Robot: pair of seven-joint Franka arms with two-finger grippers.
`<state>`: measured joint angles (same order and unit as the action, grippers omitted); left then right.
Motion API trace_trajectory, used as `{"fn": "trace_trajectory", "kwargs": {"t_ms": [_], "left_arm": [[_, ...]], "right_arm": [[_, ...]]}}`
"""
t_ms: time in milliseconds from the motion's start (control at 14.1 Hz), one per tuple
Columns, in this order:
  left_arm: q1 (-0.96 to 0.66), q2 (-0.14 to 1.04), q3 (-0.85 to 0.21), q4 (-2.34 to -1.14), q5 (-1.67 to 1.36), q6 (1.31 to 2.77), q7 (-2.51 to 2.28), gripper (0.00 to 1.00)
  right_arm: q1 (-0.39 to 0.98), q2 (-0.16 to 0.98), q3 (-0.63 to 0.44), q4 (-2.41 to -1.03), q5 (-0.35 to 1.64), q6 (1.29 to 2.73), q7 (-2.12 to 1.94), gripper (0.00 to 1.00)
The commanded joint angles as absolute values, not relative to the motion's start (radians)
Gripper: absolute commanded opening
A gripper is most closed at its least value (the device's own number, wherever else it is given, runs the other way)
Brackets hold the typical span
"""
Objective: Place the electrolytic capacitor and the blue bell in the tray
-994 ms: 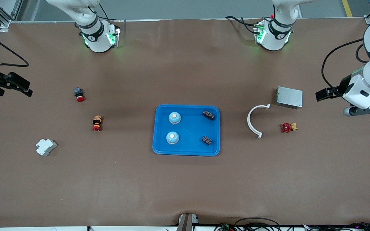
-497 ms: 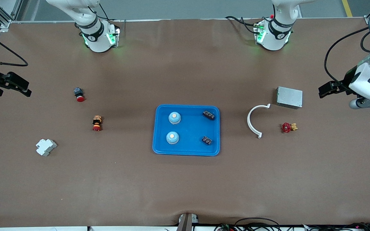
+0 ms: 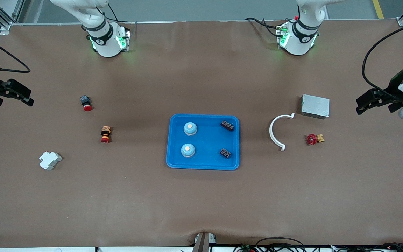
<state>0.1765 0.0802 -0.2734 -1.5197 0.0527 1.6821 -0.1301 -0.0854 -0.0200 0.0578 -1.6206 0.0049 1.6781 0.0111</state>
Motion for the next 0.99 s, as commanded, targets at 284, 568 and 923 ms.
{"fn": "trace_trajectory", "kwargs": {"t_ms": [284, 568, 923], "left_arm": [[0.19, 0.084, -0.365, -1.491, 0.044, 1.671, -0.12, 1.0], [0.23, 0.094, -0.354, -1.491, 0.037, 1.671, -0.117, 1.0], [0.258, 0.097, -0.356, -1.491, 0.029, 1.671, -0.117, 1.0]], "right_arm": [[-0.087, -0.032, 0.061, -1.638, -0.005, 1.698, 0.018, 1.0], [-0.087, -0.031, 0.061, -1.638, -0.003, 1.707, 0.02, 1.0], [-0.086, -0.028, 0.061, -1.643, 0.012, 1.707, 0.02, 1.0]]}}
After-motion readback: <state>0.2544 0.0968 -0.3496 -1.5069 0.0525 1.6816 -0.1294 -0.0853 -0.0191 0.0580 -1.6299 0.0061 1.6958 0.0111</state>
